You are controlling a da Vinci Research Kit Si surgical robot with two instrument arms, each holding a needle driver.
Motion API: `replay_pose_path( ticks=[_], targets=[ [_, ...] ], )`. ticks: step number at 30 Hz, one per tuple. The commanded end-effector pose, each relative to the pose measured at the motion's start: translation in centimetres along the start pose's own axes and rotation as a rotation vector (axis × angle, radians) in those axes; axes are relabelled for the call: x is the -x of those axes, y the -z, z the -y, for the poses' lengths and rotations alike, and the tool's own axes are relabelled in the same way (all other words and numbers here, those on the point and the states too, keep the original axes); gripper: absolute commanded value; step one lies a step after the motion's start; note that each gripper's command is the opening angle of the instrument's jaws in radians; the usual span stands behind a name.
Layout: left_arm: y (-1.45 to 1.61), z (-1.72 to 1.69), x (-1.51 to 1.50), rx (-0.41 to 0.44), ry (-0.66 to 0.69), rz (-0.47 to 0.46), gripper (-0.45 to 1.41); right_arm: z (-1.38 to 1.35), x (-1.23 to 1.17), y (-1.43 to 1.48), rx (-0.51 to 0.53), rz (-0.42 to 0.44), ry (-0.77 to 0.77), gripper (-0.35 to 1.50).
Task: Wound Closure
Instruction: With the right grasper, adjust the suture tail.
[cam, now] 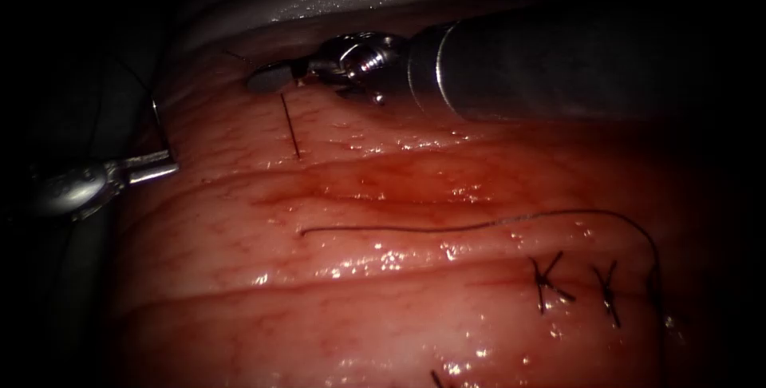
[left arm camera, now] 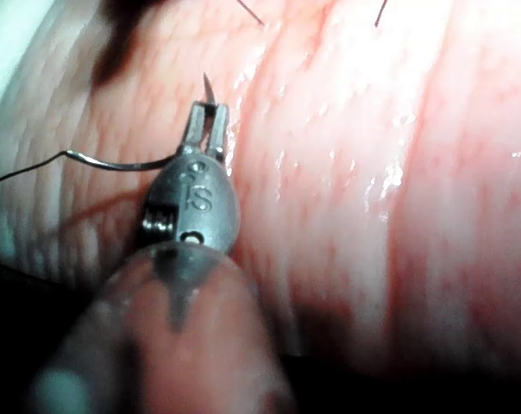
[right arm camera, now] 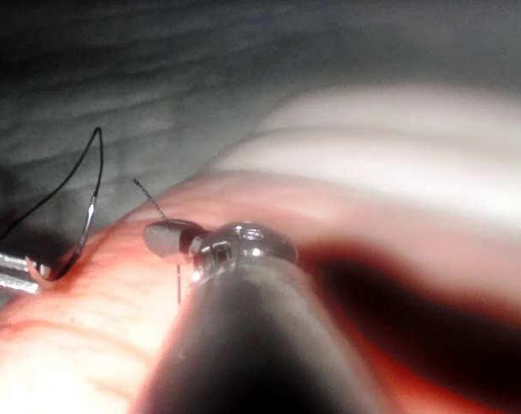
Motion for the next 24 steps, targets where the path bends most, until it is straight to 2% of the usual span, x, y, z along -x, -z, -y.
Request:
replay_pose_path(
  ticks=[1, 3, 10, 16, 24],
  targets=[
    [-0.08, -0.01, 0.05, -0.002, 0.001, 0.0, -0.45, -0.04, 0.08, 0.02, -0.016, -0.029, 0.013, -0.35],
    [-0.1, -0.01, 0.04, -0.003, 0.001, 0.0, -0.45, -0.03, 0.16, 0.09, -0.043, -0.078, 0.039, -0.35],
    [-0.17, 0.02, 0.0, 0.002, 0.008, -0.003, -0.45, 0.03, 0.39, 0.19, -0.083, -0.159, 0.081, -0.35],
    [-0.34, 0.18, 0.03, -0.003, 0.016, 0.0, -0.45, 0.17, 0.37, 0.22, -0.116, -0.239, 0.096, -0.35],
    [-0.8, 0.39, -0.02, 0.016, 0.029, -0.006, -0.45, 0.27, 0.28, 0.28, -0.125, -0.304, 0.126, -0.35]
  ],
)
